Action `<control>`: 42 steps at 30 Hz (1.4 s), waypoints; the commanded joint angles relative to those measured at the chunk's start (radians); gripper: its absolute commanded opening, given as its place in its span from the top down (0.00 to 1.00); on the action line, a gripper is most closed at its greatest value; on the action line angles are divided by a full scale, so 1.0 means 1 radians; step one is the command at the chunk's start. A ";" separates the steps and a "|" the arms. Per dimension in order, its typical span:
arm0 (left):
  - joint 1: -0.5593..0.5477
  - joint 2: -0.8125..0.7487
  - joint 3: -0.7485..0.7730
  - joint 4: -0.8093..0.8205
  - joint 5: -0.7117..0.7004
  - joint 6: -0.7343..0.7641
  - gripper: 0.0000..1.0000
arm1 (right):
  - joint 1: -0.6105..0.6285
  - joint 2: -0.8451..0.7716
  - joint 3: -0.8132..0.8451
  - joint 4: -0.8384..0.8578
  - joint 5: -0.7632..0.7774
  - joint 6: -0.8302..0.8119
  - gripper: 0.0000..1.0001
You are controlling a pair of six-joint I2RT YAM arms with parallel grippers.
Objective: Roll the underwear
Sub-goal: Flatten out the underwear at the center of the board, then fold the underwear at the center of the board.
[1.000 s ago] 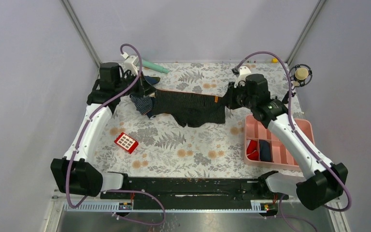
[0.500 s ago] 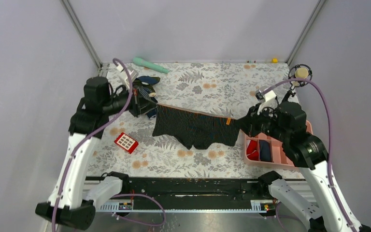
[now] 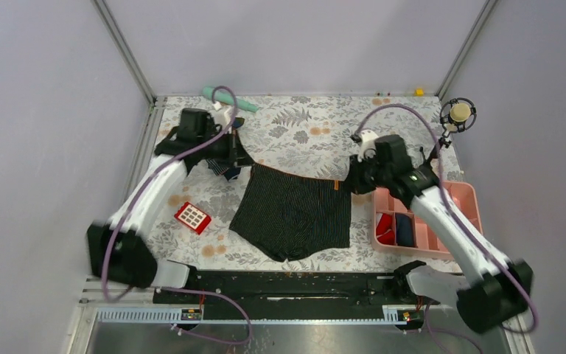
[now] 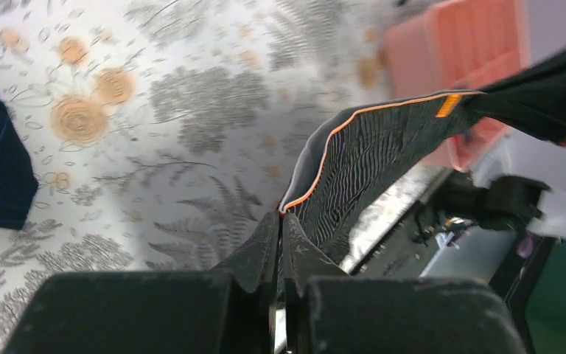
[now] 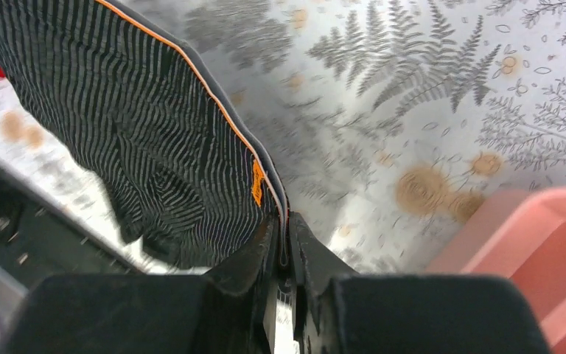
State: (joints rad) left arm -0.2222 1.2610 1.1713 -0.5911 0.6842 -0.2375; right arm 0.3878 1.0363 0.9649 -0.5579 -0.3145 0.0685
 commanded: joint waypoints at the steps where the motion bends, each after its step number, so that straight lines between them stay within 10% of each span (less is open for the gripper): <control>1: 0.003 0.316 0.085 0.064 -0.122 -0.030 1.00 | -0.007 0.235 0.018 0.257 0.192 0.036 0.92; 17: 0.008 0.718 0.309 0.125 -0.354 -0.042 1.00 | -0.012 0.907 0.485 0.256 0.417 0.025 0.74; 21: 0.010 0.709 0.302 0.111 -0.464 -0.054 0.82 | -0.010 0.907 0.498 0.283 0.468 0.013 0.49; 27: 0.017 0.700 0.296 0.125 -0.427 -0.071 0.56 | -0.011 0.782 0.449 0.283 0.415 -0.009 0.43; 42: 0.034 0.825 0.324 0.138 -0.277 0.014 0.75 | 0.004 0.585 0.228 0.251 0.085 0.153 0.51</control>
State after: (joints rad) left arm -0.1928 2.0789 1.4605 -0.4767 0.3756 -0.2581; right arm 0.3801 1.6394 1.2251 -0.3061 -0.1604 0.1936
